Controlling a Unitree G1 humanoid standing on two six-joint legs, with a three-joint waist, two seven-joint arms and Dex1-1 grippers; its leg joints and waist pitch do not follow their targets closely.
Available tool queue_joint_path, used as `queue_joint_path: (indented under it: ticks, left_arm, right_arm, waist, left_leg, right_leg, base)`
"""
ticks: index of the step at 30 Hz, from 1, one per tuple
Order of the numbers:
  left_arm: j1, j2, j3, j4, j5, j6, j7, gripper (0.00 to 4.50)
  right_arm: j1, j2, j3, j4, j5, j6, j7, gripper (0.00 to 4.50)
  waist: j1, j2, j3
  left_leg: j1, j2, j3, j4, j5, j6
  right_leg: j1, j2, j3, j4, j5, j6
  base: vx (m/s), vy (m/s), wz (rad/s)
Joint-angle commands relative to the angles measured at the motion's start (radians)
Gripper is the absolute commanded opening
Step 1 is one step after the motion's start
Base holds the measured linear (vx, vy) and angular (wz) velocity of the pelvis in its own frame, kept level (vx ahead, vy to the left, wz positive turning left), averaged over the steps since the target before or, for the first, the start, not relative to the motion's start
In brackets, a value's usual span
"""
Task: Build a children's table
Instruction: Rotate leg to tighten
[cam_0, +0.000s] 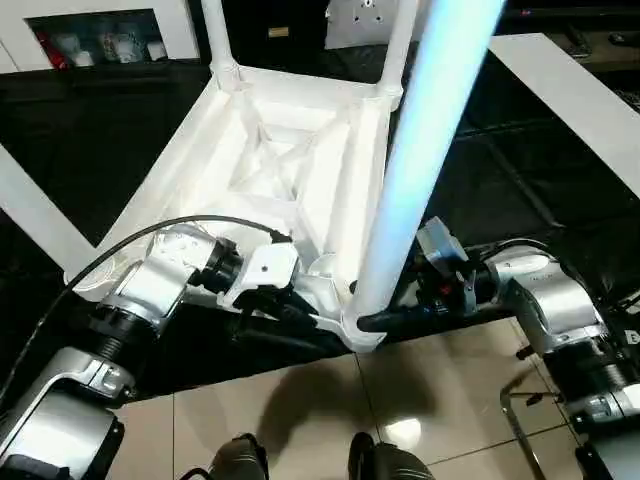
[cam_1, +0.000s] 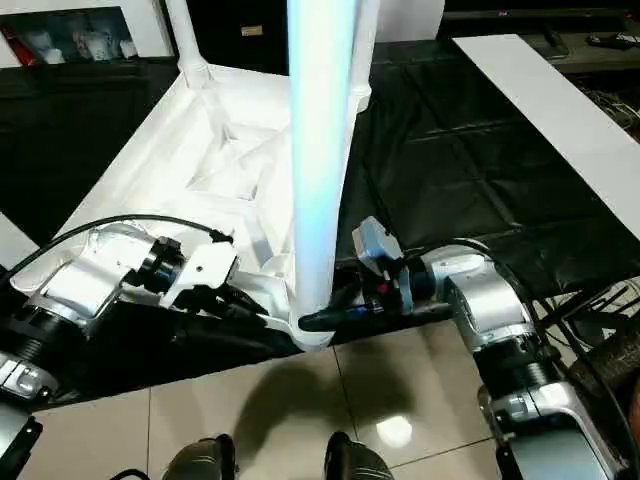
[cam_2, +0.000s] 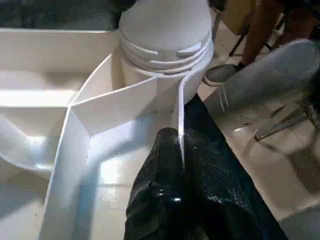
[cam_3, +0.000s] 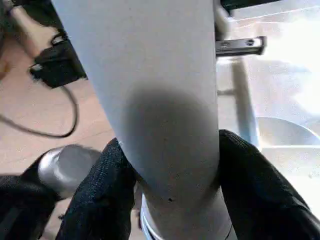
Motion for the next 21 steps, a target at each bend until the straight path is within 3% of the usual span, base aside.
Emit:
queue_joint_path:
  ticks: [1, 2, 3, 5, 7, 9, 10, 11, 13, 15, 16, 17, 20, 21]
  left_arm:
    - [-0.004, -0.071, 0.000, 0.018, 0.034, 0.115, 0.149, 0.00]
    - [-0.004, -0.071, 0.000, 0.018, 0.034, 0.115, 0.149, 0.00]
    - [-0.008, -0.090, 0.012, 0.011, 0.027, 0.152, 0.183, 0.00]
    - [-0.024, -0.137, 0.042, 0.003, 0.028, 0.235, 0.287, 0.00]
    - [-0.031, -0.158, 0.057, 0.006, 0.029, 0.268, 0.335, 0.00]
    - [-0.043, -0.191, 0.088, 0.008, 0.033, 0.327, 0.425, 0.00]
    - [-0.047, -0.203, 0.100, 0.007, 0.036, 0.352, 0.462, 0.00]
    - [-0.051, -0.216, 0.114, 0.005, 0.043, 0.374, 0.505, 0.00]
    - [-0.054, -0.227, 0.127, 0.001, 0.051, 0.392, 0.542, 0.00]
    - [-0.056, -0.279, 0.178, -0.032, 0.078, 0.456, 0.682, 0.00]
    - [-0.053, -0.298, 0.190, -0.048, 0.085, 0.472, 0.720, 0.00]
    - [-0.048, -0.321, 0.197, -0.070, 0.092, 0.491, 0.762, 0.00]
    - [-0.037, -0.344, 0.196, -0.098, 0.093, 0.511, 0.785, 0.00]
    - [-0.028, -0.349, 0.186, -0.116, 0.092, 0.524, 0.786, 0.00]
  right_arm:
    - [0.025, 0.082, 0.007, -0.059, 0.025, 0.085, -0.137, 2.04]
    - [0.025, 0.082, 0.007, -0.059, 0.025, 0.085, -0.137, 2.04]
    - [0.030, 0.109, 0.000, -0.070, 0.016, 0.101, -0.199, 2.04]
    - [0.027, 0.204, -0.027, -0.072, -0.024, 0.140, -0.399, 2.04]
    - [0.020, 0.248, -0.041, -0.069, -0.039, 0.159, -0.485, 2.04]
    - [0.010, 0.305, -0.051, -0.067, -0.071, 0.186, -0.601, 2.04]
    - [0.007, 0.328, -0.055, -0.068, -0.085, 0.198, -0.651, 2.04]
    - [0.002, 0.357, -0.065, -0.064, -0.097, 0.214, -0.711, 2.04]
    - [-0.001, 0.382, -0.073, -0.065, -0.106, 0.233, -0.763, 2.04]
    - [-0.014, 0.487, -0.120, -0.050, -0.156, 0.270, -0.989, 2.04]
    - [-0.015, 0.522, -0.137, -0.042, -0.171, 0.271, -1.061, 2.04]
    - [-0.012, 0.563, -0.148, -0.039, -0.181, 0.264, -1.134, 2.04]
    - [-0.005, 0.593, -0.152, -0.042, -0.188, 0.239, -1.175, 2.04]
    - [-0.005, 0.607, -0.173, -0.038, -0.180, 0.200, -1.197, 2.04]
  waist:
    - [-0.012, -0.010, -0.066]
    - [-0.011, -0.007, -0.065]
    - [-0.014, -0.008, -0.061]
    - [-0.029, -0.011, -0.053]
    - [-0.047, -0.010, -0.050]
    - [-0.065, -0.012, -0.051]
    - [-0.072, -0.004, -0.050]
    - [-0.080, -0.003, -0.055]
    - [-0.090, 0.004, -0.053]
    - [-0.093, 0.005, -0.050]
    - [-0.100, 0.002, -0.048]
    - [-0.104, 0.002, -0.047]
    - [-0.111, 0.013, -0.047]
    - [-0.111, 0.012, -0.047]
  left_leg:
    - [0.008, 0.033, 0.001, -0.056, -0.187, 0.083]
    - [0.010, 0.033, 0.000, -0.058, -0.195, 0.075]
    - [0.012, 0.028, -0.003, -0.058, -0.230, 0.061]
    - [0.011, 0.020, -0.012, -0.062, -0.276, 0.023]
    - [0.008, 0.012, -0.021, -0.063, -0.307, 0.009]
    - [-0.002, 0.011, -0.028, -0.067, -0.313, 0.012]
    - [0.000, 0.014, -0.030, -0.070, -0.328, 0.005]
    - [-0.001, 0.013, -0.034, -0.069, -0.333, 0.010]
    - [0.000, 0.020, -0.037, -0.074, -0.343, 0.025]
    - [0.011, 0.022, -0.036, -0.076, -0.373, 0.024]
    - [0.019, 0.019, -0.036, -0.073, -0.403, 0.015]
    - [0.020, 0.016, -0.036, -0.072, -0.412, 0.019]
    - [0.017, 0.028, -0.041, -0.080, -0.444, 0.030]
    - [0.016, 0.028, -0.041, -0.082, -0.450, 0.031]
  right_leg:
    - [0.061, -0.076, 0.049, -0.068, -0.448, -0.169]
    - [0.059, -0.077, 0.050, -0.071, -0.473, -0.161]
    - [0.056, -0.079, 0.048, -0.080, -0.555, -0.138]
    - [0.052, -0.080, 0.040, -0.096, -0.704, -0.075]
    - [0.056, -0.083, 0.027, -0.113, -0.795, -0.024]
    - [0.067, -0.082, 0.017, -0.118, -0.790, -0.002]
    - [0.064, -0.080, 0.009, -0.124, -0.785, -0.005]
    - [0.070, -0.085, 0.004, -0.127, -0.755, -0.010]
    - [0.073, -0.086, -0.004, -0.129, -0.678, -0.035]
    - [0.062, -0.083, -0.006, -0.130, -0.648, -0.053]
    - [0.055, -0.083, -0.013, -0.136, -0.668, -0.057]
    - [0.058, -0.085, -0.019, -0.141, -0.682, -0.045]
    - [0.064, -0.089, -0.027, -0.139, -0.615, -0.042]
    - [0.063, -0.089, -0.026, -0.138, -0.599, -0.043]
  base:
    - [0.000, 0.000, 0.00]
    - [0.000, 0.000, 0.00]
    - [0.000, 0.000, 0.00]
    - [-0.055, -0.007, -0.03]
    - [-0.060, 0.013, -0.12]
    - [-0.063, 0.031, -0.18]
    - [-0.056, 0.048, -0.22]
    - [-0.056, 0.048, -0.22]
    - [0.000, 0.000, 0.00]
    - [0.000, 0.000, 0.00]
    - [0.000, 0.000, 0.00]
    - [0.000, 0.000, 0.00]
    - [0.000, 0.000, 0.00]
    - [0.000, 0.000, 0.00]
